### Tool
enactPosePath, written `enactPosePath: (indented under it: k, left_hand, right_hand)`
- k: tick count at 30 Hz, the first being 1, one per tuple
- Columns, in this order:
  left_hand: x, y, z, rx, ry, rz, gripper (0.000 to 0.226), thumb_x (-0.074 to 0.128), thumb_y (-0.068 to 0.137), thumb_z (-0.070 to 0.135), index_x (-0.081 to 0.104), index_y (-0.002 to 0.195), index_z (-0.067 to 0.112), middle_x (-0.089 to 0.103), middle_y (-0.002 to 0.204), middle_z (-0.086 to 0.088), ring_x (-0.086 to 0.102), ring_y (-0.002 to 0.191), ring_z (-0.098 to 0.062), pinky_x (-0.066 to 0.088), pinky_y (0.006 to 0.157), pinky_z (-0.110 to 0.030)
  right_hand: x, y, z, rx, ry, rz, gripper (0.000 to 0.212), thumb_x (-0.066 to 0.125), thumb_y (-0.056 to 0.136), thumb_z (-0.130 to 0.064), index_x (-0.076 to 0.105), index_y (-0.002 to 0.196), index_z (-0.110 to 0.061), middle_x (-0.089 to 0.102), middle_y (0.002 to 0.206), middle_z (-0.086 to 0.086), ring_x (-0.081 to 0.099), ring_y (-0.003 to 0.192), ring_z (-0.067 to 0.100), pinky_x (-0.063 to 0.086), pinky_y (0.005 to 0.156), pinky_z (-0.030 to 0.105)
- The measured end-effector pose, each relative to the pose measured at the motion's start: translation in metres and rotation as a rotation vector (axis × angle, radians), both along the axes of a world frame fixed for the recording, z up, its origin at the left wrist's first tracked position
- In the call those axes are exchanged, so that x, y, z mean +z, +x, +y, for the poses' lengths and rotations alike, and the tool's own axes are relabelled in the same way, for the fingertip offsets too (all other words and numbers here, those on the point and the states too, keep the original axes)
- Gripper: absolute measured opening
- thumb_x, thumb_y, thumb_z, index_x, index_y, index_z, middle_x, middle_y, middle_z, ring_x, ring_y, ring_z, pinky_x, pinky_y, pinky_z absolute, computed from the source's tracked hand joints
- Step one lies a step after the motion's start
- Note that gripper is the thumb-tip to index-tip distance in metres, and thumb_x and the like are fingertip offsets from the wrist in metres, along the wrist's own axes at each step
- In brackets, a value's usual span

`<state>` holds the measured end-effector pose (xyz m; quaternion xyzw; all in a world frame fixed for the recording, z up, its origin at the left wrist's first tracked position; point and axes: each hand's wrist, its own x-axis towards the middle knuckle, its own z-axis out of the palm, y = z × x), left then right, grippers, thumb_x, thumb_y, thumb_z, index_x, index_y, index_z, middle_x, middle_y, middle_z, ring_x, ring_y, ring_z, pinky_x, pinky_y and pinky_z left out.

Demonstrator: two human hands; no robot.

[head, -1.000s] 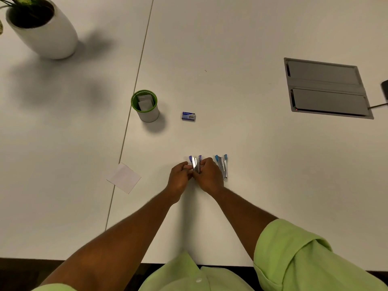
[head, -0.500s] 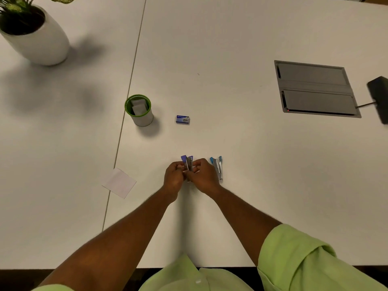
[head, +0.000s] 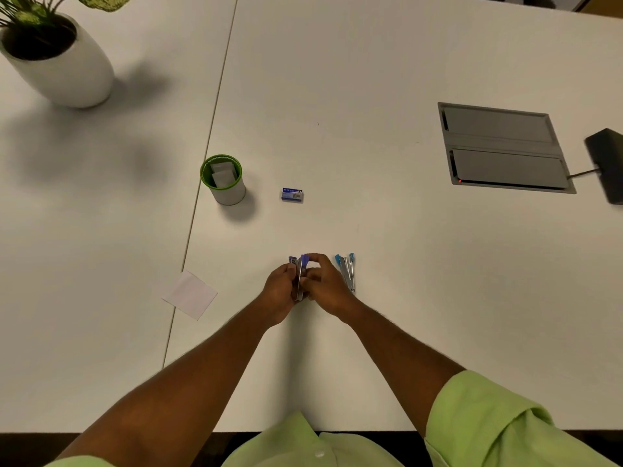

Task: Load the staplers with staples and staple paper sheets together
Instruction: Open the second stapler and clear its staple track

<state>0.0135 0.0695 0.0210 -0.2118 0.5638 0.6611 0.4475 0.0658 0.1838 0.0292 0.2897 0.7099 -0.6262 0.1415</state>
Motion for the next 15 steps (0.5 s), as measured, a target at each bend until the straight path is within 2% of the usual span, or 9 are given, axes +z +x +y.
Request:
enactPosePath:
  k: [2, 4, 5, 11, 15]
  left_hand:
    - [0.001, 0.001, 0.001, 0.001, -0.009, 0.004, 0.034, 0.033, 0.110, 0.022, 0.059, 0.124, 0.006, 0.067, 0.112, -0.019, 0.065, 0.096, -0.030, 0.056, 0.078, -0.039]
    - [0.002, 0.002, 0.003, 0.002, -0.008, -0.001, 0.033, 0.034, 0.110, 0.022, 0.059, 0.124, 0.007, 0.068, 0.114, -0.017, 0.066, 0.100, -0.031, 0.056, 0.086, -0.042]
    - [0.002, 0.003, 0.004, 0.003, -0.006, -0.003, 0.034, 0.033, 0.110, 0.023, 0.060, 0.124, 0.008, 0.069, 0.111, -0.016, 0.067, 0.099, -0.030, 0.055, 0.087, -0.042]
    - [-0.001, 0.006, 0.006, -0.022, -0.061, 0.024, 0.035, 0.032, 0.110, 0.031, 0.062, 0.110, 0.014, 0.068, 0.100, -0.012, 0.061, 0.089, -0.026, 0.048, 0.085, -0.041]
    - [-0.001, 0.007, 0.008, -0.006, -0.092, 0.010, 0.037, 0.032, 0.110, 0.030, 0.061, 0.118, 0.010, 0.068, 0.098, -0.012, 0.060, 0.088, -0.025, 0.049, 0.084, -0.038]
  right_hand:
    - [-0.002, 0.002, 0.000, -0.004, 0.050, 0.032, 0.047, 0.060, 0.096, -0.012, 0.044, 0.137, -0.027, 0.071, 0.080, 0.013, 0.064, 0.071, 0.018, 0.055, 0.070, 0.040]
    - [-0.004, 0.003, 0.001, 0.036, 0.111, 0.065, 0.050, 0.060, 0.097, -0.016, 0.041, 0.139, -0.035, 0.068, 0.067, -0.003, 0.063, 0.064, 0.012, 0.054, 0.065, 0.033]
    - [-0.004, 0.004, 0.001, 0.061, 0.140, 0.076, 0.049, 0.059, 0.097, -0.017, 0.042, 0.138, -0.038, 0.066, 0.065, -0.006, 0.062, 0.062, 0.011, 0.054, 0.064, 0.032]
    - [0.003, 0.004, 0.002, 0.153, 0.248, 0.059, 0.039, 0.061, 0.095, -0.020, 0.046, 0.125, -0.040, 0.072, 0.077, 0.003, 0.070, 0.074, 0.019, 0.059, 0.077, 0.043]
    - [0.008, 0.005, 0.003, 0.204, 0.316, 0.058, 0.032, 0.061, 0.093, -0.020, 0.048, 0.116, -0.038, 0.071, 0.075, 0.006, 0.069, 0.073, 0.021, 0.059, 0.075, 0.046]
